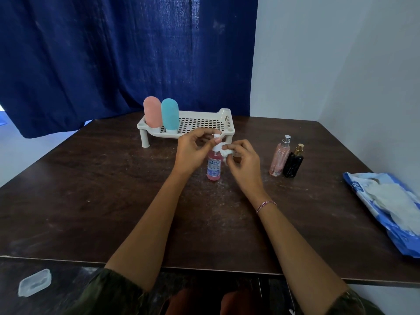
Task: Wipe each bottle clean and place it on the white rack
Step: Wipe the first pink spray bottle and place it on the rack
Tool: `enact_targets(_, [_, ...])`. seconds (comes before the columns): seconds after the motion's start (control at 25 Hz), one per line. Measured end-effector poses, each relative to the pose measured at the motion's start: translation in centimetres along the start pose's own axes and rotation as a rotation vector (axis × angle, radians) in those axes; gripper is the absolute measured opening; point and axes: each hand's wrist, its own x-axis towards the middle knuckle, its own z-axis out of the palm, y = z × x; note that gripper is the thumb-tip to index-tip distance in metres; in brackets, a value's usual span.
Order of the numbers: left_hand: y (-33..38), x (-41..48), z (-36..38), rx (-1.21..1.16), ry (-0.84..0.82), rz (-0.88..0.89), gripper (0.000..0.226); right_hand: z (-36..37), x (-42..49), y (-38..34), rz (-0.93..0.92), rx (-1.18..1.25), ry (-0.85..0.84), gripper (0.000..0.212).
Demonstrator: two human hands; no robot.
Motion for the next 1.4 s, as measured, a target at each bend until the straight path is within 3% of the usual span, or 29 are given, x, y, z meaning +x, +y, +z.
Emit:
enact_targets(0.24, [-0.5,0.1,-0.1,-0.009,0.018,-0.001,0.022,-0.1,-0.2,-1.1,0.127,0.132,-0.044,0.025])
enact_targets(0.36, [-0.4,0.1,0.1,-0.025,0.063,-0.014,0.023,-0.3,-0.6,-1.6,0.025,0.076,-0.015,0.018])
enact_targets(0.52, [-0.6,0.0,0.2,0.005,0.096,-0.047,0.025,0.3,-0.9,-1.0,-0.113,-0.138,-0.153,0.016])
enact_targets(0.72, [-0.5,-0.1,0.6,-0.007,0.041,-0.086,0.03,-0.1,-0.8,0.6,-0.005,-0.28,-0.401,0.017])
enact_targets(0.8, [-0.6,0.0,0.5,-0.031,0.03,-0.091,0.03,-0.1,-0.7,0.4,-0.024,-0.262,-0.358,0.017])
enact_targets(1.0, [-0.3,0.1,0.4,-0.068,-0.026,-0.054,0.028,-0.5,-0.4,-1.2,-0.067,-0.008,-0.047,0.019])
enact_targets(1.08, [-0.5,0.1,0.4,-0.07,-0.02,-0.047,0.027,-0.6,-0.3,-1.2,-0.072,-0.006,-0.03,0.02])
enact_targets(1.4, [-2.0,0.5,-0.3,-0.215,0.123,-0.292,0.027,-0.2,-0.8,-0.5,-0.133,-0.21,-0.405,0.023])
